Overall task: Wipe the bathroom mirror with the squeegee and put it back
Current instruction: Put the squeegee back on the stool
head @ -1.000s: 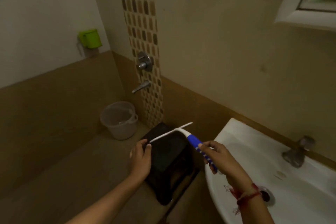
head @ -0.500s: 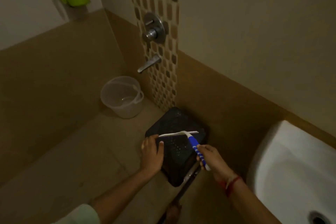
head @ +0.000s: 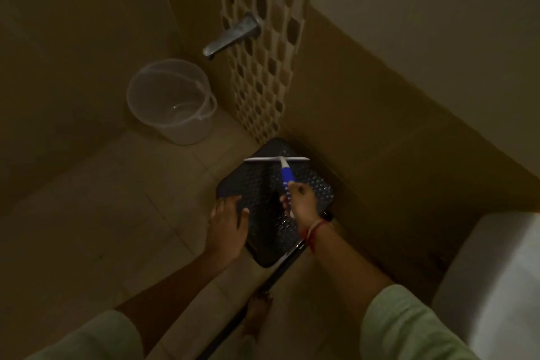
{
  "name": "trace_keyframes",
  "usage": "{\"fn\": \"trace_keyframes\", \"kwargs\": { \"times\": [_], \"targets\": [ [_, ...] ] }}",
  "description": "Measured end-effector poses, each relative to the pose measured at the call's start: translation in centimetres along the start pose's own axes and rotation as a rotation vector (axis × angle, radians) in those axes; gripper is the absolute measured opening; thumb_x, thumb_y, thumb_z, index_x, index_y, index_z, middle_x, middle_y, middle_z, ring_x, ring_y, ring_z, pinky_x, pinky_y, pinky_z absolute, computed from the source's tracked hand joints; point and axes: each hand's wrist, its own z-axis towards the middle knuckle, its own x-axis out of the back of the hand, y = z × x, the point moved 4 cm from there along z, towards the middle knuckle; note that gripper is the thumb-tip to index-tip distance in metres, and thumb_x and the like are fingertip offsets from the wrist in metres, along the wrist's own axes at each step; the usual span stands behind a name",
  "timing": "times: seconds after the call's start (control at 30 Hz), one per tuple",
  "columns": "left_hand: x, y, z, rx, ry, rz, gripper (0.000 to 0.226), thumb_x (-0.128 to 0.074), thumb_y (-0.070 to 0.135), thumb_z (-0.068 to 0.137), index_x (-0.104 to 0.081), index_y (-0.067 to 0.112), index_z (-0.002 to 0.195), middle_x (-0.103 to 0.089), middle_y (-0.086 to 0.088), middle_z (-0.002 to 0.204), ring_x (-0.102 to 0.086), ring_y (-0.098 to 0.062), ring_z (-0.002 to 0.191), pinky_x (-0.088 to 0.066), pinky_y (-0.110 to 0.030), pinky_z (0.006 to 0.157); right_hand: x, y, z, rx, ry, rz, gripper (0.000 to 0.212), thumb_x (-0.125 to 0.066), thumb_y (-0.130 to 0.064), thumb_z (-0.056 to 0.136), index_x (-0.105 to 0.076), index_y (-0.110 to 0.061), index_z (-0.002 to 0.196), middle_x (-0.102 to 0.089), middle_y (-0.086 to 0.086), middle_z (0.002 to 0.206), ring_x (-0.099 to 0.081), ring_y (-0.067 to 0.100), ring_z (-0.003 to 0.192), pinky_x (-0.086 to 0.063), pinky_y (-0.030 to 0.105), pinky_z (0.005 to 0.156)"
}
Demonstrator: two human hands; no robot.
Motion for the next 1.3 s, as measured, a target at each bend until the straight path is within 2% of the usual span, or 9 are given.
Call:
{"fn": "trace_keyframes", "kwargs": {
  "times": [0.13,0.33,0.5,0.67,0.77,0.83,1.0,1.13,1.3],
  "targets": [
    [-0.9,-1.1,0.3,0.009,-0.013,-0.008,0.031,-0.052,0.012,0.091,-0.051,0.001,0.12,-0.056,-0.019,0.118,-0.047,-0.034,0.115,-0.03,-0.036,0.101,-1.0,0.9,1.8,0.017,0.022,0.011,0.017,-0.042,-0.027,0.096,-0.05,-0.023,0.081,-0.055,0.002,0.063,-0.047,0.012,0.051,-0.039,0.024,0.047],
    [-1.4,-2.5,0.9,0.005,-0.006,-0.036,0.029,-0.053,0.012,0.09,-0.052,0.002,0.117,-0.057,-0.018,0.116,-0.049,-0.032,0.113,-0.035,-0.039,0.099,-1.6,3.2,3.5,0.049,0.047,-0.006,0.014,-0.041,-0.031,0.095,-0.048,-0.02,0.091,-0.055,0.003,0.069,-0.048,0.013,0.06,-0.039,0.026,0.055],
    [-1.8,-3.6,1.1,0.024,-0.011,-0.055,0.032,-0.05,0.014,0.091,-0.048,0.005,0.122,-0.055,-0.015,0.121,-0.047,-0.028,0.115,-0.032,-0.034,0.099,-1.7,5.3,4.0,-0.027,0.042,-0.019,0.023,-0.042,-0.025,0.096,-0.051,-0.005,0.103,-0.057,0.006,0.077,-0.053,0.015,0.067,-0.044,0.026,0.062],
    [-2.6,-4.5,1.4,0.026,-0.044,-0.027,0.03,-0.05,0.015,0.091,-0.049,0.007,0.12,-0.055,-0.013,0.121,-0.047,-0.027,0.114,-0.026,-0.023,0.093,-1.2,7.8,5.0,-0.186,-0.022,-0.315,0.028,-0.046,-0.023,0.094,-0.059,-0.002,0.107,-0.062,0.019,0.107,-0.059,0.024,0.087,-0.046,0.026,0.067],
    [-3.4,-4.8,1.8,0.02,-0.045,-0.011,0.029,-0.051,0.015,0.091,-0.05,0.005,0.119,-0.055,-0.015,0.121,-0.048,-0.029,0.113,-0.03,-0.028,0.094,-1.3,8.8,6.1,-0.171,-0.054,-0.584,0.035,-0.046,-0.026,0.094,-0.058,0.002,0.112,-0.059,0.022,0.118,-0.056,0.031,0.105,-0.045,0.035,0.091],
    [-4.0,-4.8,1.9,0.004,-0.063,0.001,0.031,-0.05,0.017,0.092,-0.049,0.006,0.121,-0.053,-0.015,0.123,-0.046,-0.029,0.115,-0.033,-0.034,0.098,-1.4,9.4,6.4,-0.163,-0.051,-0.632,0.034,-0.046,-0.026,0.094,-0.059,0.002,0.11,-0.059,0.022,0.118,-0.055,0.032,0.106,-0.043,0.039,0.097],
    [-5.5,-4.7,2.1,-0.015,-0.12,0.009,0.034,-0.046,0.02,0.093,-0.046,0.007,0.125,-0.05,-0.014,0.127,-0.042,-0.028,0.12,-0.034,-0.039,0.102,-0.9,10.4,7.1,-0.175,-0.035,-0.686,0.034,-0.05,-0.025,0.091,-0.059,0.0,0.112,-0.059,0.02,0.119,-0.055,0.033,0.11,-0.042,0.035,0.093],
    [-6.1,-4.4,2.2,-0.019,-0.114,0.013,0.033,-0.048,0.019,0.093,-0.048,0.005,0.123,-0.05,-0.015,0.126,-0.042,-0.029,0.12,-0.034,-0.039,0.102,-1.1,11.3,7.1,-0.157,-0.015,-0.59,0.028,-0.048,-0.027,0.092,-0.062,-0.004,0.1,-0.061,0.018,0.112,-0.056,0.025,0.091,-0.047,0.036,0.086],
    [-6.0,-4.2,1.8,-0.024,-0.081,0.013,0.033,-0.048,0.017,0.092,-0.048,0.004,0.122,-0.051,-0.016,0.124,-0.043,-0.03,0.119,-0.033,-0.039,0.1,-0.4,10.6,5.9,-0.105,0.072,-0.576,0.03,-0.048,-0.032,0.091,-0.062,-0.007,0.101,-0.058,0.018,0.115,-0.055,0.03,0.103,-0.044,0.046,0.095]
  ]
}}
